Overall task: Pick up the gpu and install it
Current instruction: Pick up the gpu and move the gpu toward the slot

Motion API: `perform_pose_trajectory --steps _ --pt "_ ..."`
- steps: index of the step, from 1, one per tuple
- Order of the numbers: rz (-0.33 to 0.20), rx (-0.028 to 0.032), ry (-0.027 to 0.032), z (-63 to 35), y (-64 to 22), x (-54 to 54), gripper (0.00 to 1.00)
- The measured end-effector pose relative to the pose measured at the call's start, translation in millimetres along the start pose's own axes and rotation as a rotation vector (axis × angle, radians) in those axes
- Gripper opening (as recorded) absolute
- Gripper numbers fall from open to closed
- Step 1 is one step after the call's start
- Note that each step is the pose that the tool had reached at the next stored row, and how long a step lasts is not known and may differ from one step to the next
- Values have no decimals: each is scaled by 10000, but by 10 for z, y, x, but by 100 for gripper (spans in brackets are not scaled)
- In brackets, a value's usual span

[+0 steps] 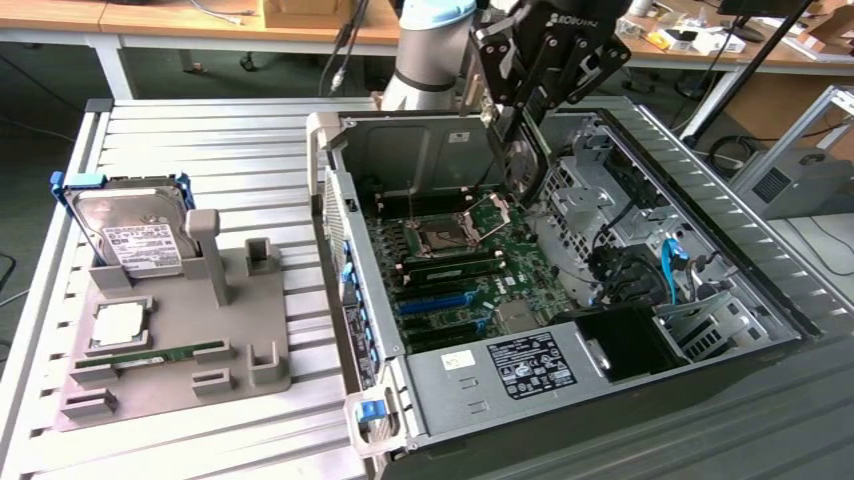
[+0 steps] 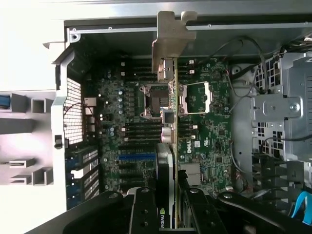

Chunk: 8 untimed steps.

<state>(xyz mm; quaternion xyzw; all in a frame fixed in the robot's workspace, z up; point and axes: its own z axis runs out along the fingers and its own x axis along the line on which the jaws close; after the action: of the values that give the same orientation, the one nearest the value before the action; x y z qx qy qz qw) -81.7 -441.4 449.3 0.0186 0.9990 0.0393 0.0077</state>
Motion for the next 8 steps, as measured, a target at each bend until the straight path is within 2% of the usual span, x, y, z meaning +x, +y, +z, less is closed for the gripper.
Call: perform_pose_trajectory --steps 8 --pt "0 0 0 149 -12 2 27"
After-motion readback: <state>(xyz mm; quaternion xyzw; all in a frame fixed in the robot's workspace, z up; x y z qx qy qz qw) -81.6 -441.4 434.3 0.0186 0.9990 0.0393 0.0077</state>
